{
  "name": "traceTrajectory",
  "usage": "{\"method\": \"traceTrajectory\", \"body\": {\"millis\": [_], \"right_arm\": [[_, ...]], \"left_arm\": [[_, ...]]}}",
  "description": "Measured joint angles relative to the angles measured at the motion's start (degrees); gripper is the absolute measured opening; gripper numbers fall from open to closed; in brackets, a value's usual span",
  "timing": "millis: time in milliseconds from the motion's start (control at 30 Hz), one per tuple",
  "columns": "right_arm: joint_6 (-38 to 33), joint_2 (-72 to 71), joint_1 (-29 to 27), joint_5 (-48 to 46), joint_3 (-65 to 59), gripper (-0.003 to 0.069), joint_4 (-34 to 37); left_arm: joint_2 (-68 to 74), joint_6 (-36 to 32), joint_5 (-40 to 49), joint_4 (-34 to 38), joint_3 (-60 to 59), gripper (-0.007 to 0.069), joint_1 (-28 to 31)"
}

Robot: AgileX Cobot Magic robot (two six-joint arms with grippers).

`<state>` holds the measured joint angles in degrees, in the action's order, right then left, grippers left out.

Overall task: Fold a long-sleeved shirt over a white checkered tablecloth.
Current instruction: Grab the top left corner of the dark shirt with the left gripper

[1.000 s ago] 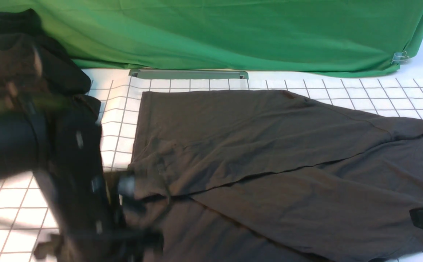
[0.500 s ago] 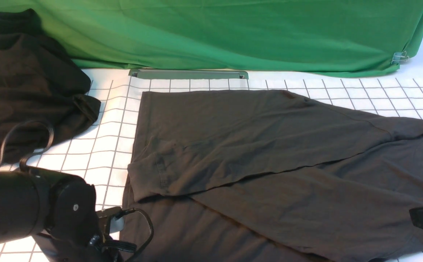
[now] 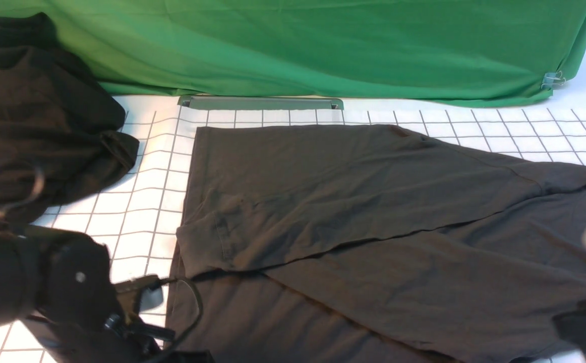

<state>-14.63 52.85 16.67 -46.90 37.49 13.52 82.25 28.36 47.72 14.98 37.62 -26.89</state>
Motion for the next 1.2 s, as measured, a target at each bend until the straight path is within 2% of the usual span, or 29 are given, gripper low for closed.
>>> {"method": "traceTrajectory", "body": {"millis": [33,133,167,200,267,300,367,500,667,767,1033,1167,1200], "right_arm": [[-0.1,0.4,0.9,0.0,0.0,0.0316,0.0],[-0.2,4.3,10.0,0.8,0.0,0.0456,-0.9],[-0.1,5.3,11.1,1.0,0.0,0.0484,-1.5],[1.2,8.2,15.3,1.3,0.0,0.0548,-4.6],[4.1,12.1,19.4,1.4,0.0,0.0591,-9.0],[4.4,12.6,19.8,1.4,0.0,0.0594,-10.3],[8.8,19.3,24.3,1.7,0.0,0.0603,-18.4],[14.6,28.3,27.9,3.5,0.1,0.0602,-28.0],[19.8,34.7,28.8,3.3,2.6,0.0600,-33.6],[20.0,36.3,28.9,3.6,3.7,0.0600,-34.4],[18.5,39.2,28.9,4.2,4.6,0.0552,-34.5],[18.1,39.6,29.0,4.3,4.6,0.0370,-34.0],[18.0,39.9,29.0,4.4,4.6,0.0258,-34.1]], "left_arm": [[-0.2,-0.1,0.0,0.0,0.0,0.0012,0.3],[-0.7,-2.9,-0.2,0.2,0.0,0.0012,2.4],[-0.7,-3.1,-0.3,0.2,0.0,0.0012,2.5],[-0.7,-4.3,-0.6,0.6,0.0,0.0012,2.6],[-0.7,-4.9,-0.8,0.8,0.0,0.0012,2.6],[-0.7,-5.1,-0.9,0.8,0.0,0.0012,2.6],[-0.7,-6.3,-1.9,1.0,0.0,0.0012,2.6],[-0.7,-8.1,-2.2,1.6,0.0,0.0012,2.6],[-0.7,-9.9,-2.2,1.7,0.0,0.0013,2.6],[-0.7,-10.0,-2.2,1.8,0.0,0.0013,2.6],[-0.7,-10.4,-2.2,1.9,0.0,0.0013,2.6],[-0.7,-10.4,-1.9,1.9,0.0,0.0013,2.6],[-0.9,-10.7,-1.3,1.9,0.2,0.0013,2.6]]}}
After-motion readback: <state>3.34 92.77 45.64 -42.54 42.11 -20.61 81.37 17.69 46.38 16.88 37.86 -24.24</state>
